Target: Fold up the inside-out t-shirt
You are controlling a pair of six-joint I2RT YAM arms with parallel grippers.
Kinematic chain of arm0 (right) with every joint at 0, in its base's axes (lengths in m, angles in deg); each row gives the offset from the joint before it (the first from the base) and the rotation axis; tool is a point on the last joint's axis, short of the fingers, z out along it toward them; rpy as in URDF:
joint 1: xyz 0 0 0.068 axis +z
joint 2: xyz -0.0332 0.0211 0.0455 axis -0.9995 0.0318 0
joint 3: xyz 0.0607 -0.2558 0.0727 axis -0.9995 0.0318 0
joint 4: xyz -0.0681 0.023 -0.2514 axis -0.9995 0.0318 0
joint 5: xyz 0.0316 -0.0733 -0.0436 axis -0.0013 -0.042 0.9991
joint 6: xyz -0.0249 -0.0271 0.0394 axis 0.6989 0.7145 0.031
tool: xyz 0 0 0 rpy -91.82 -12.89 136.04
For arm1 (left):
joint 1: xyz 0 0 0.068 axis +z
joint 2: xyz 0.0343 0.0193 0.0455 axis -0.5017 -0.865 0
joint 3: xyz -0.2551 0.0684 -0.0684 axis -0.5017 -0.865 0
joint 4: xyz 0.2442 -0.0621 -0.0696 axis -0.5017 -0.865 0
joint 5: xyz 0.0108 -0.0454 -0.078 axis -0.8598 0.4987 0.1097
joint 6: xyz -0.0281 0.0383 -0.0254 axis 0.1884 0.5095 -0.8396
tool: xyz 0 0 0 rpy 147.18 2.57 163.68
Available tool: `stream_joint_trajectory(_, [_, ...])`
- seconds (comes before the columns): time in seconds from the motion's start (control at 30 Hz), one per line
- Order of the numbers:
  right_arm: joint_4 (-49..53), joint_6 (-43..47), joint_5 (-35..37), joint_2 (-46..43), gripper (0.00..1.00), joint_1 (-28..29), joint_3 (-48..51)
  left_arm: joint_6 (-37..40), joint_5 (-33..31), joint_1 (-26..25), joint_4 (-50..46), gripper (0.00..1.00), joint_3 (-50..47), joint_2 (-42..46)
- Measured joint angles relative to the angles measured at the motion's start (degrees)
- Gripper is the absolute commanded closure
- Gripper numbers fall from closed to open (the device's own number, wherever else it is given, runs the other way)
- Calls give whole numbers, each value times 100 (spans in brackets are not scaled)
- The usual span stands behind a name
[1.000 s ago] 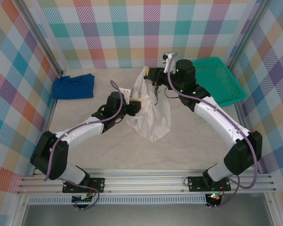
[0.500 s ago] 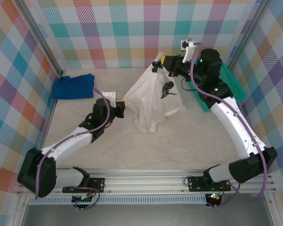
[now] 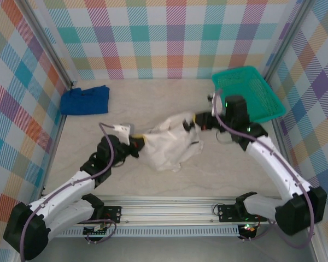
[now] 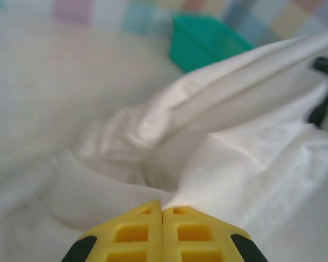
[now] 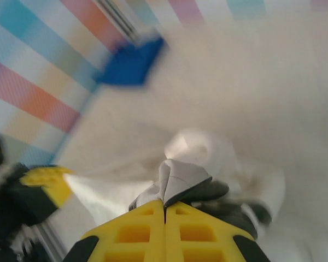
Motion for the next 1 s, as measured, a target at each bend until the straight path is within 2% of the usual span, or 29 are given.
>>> stream_joint_trajectory(0.1, [592, -404, 385, -612, 75, 24, 1510, -72, 337, -286, -391, 100, -531, 190])
stream_joint_trajectory(0.13, [750, -516, 481, -719, 69, 39, 1825, -98, 358, -297, -549, 94, -629, 269])
stream_joint_trajectory(0.2, [973, -643, 627, -815, 60, 72, 2146, -105, 323, -302, -791, 75, -680, 439])
stream_joint_trajectory(0.37, [850, -435, 920, -514, 50, 234, 1731, -136, -179, -313, -1080, 45, -413, 673])
stream_joint_trajectory(0.47, [420, -35, 1154, -11, 46, 577, 1198, -146, -411, -313, -1191, 40, 118, 225])
stream_joint_trajectory(0.63, [-190, 938, 1644, 1010, 42, 1132, 356, -238, -756, -271, -1460, 39, 1207, -1080])
stream_joint_trajectory(0.7, [-387, 1338, 1665, 1471, 35, 1272, 83, -358, -809, -201, -1537, 38, 1486, -1558])
stream_joint_trajectory(0.77, [-525, 1725, 1681, 1934, 33, 1414, -153, -533, -807, -76, -1631, 37, 1596, -1956])
stream_joint_trajectory(0.83, [-621, 2074, 1731, 2369, 34, 1506, -334, -684, -726, 48, -1735, 37, 1606, -2295])
stream_joint_trajectory(0.87, [-636, 2212, 1768, 2557, 40, 1528, -404, -761, -667, 96, -1779, 39, 1611, -2500])
stream_joint_trajectory(0.9, [-649, 2334, 1794, 2739, 48, 1543, -470, -817, -616, 118, -1801, 43, 1613, -2671])
stream_joint_trajectory(0.97, [-684, 2531, 1858, 3084, 73, 1578, -595, -955, -479, 144, -1832, 57, 1617, -3036])
stream_joint_trajectory(1.0, [-715, 2592, 1904, 3187, 81, 1578, -612, -988, -417, 144, -1847, 67, 1617, -3150])
